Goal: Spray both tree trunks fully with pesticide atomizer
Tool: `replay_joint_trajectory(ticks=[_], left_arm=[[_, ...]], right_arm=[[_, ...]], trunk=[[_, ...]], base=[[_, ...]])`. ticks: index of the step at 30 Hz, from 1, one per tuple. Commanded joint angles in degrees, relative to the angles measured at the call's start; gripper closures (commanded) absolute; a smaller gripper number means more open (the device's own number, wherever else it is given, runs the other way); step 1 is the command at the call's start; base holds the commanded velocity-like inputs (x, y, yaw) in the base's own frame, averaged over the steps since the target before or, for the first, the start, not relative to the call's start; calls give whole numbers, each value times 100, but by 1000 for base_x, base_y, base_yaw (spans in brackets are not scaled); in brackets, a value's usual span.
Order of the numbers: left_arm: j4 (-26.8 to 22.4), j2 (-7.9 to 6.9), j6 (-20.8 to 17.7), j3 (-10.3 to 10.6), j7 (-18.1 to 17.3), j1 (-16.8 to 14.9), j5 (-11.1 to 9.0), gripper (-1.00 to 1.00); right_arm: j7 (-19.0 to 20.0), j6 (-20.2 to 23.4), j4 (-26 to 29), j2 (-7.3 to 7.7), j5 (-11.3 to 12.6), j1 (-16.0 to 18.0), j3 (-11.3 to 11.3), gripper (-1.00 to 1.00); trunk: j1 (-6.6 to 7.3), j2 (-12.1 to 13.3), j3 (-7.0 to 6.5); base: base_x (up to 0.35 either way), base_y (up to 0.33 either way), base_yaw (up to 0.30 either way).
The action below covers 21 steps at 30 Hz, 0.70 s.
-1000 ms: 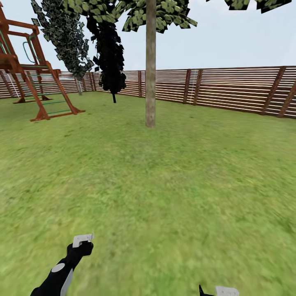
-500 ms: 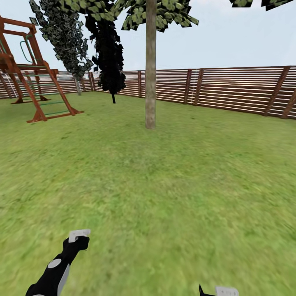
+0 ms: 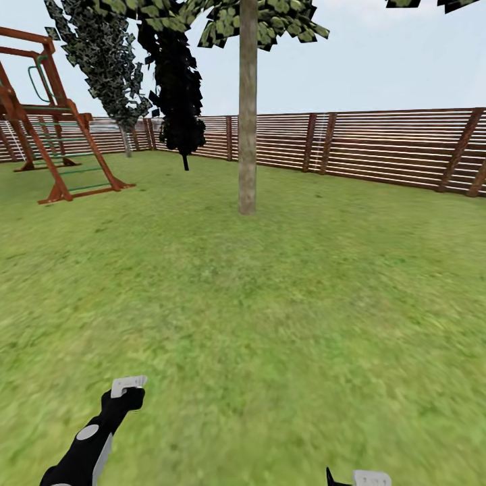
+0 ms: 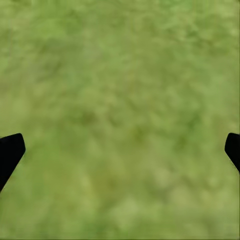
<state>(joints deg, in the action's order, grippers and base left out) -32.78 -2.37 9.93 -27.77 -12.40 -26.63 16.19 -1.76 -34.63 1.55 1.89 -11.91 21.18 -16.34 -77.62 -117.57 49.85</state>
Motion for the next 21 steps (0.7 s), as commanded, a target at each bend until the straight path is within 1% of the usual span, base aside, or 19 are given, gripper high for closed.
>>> replay_joint_trajectory(ticks=[1, 3, 5, 6, 8, 15, 21], left_arm=[[-1, 0, 0, 0, 0, 0, -2, 100], [-1, 0, 0, 0, 0, 0, -2, 100], [-1, 0, 0, 0, 0, 0, -2, 100], [-2, 0, 0, 0, 0, 0, -1, 100], [-7, 0, 0, 0, 0, 1, -1, 100], [-9, 0, 6, 0, 0, 3, 2, 100], [-1, 0, 0, 0, 0, 2, 7, 100]], right_arm=[[2, 0, 6, -2, 6, 0, 0, -100], [7, 0, 2, -21, 12, 0, 0, -100], [8, 0, 3, -137, 13, 0, 0, -100], [8, 0, 3, -171, 13, 0, 0, -100], [-3, -6, 9, -194, 15, 0, -3, -100], [0, -9, 21, -172, 13, 0, -5, -100], [14, -9, 12, -102, -9, 0, 8, -100]], trunk=[[0, 0, 0], [0, 0, 0], [0, 0, 0], [0, 0, 0], [0, 0, 0], [0, 0, 0], [0, 0, 0]], base=[[338, 0, 0], [338, 0, 0], [338, 0, 0], [338, 0, 0], [338, 0, 0], [338, 0, 0], [338, 0, 0]])
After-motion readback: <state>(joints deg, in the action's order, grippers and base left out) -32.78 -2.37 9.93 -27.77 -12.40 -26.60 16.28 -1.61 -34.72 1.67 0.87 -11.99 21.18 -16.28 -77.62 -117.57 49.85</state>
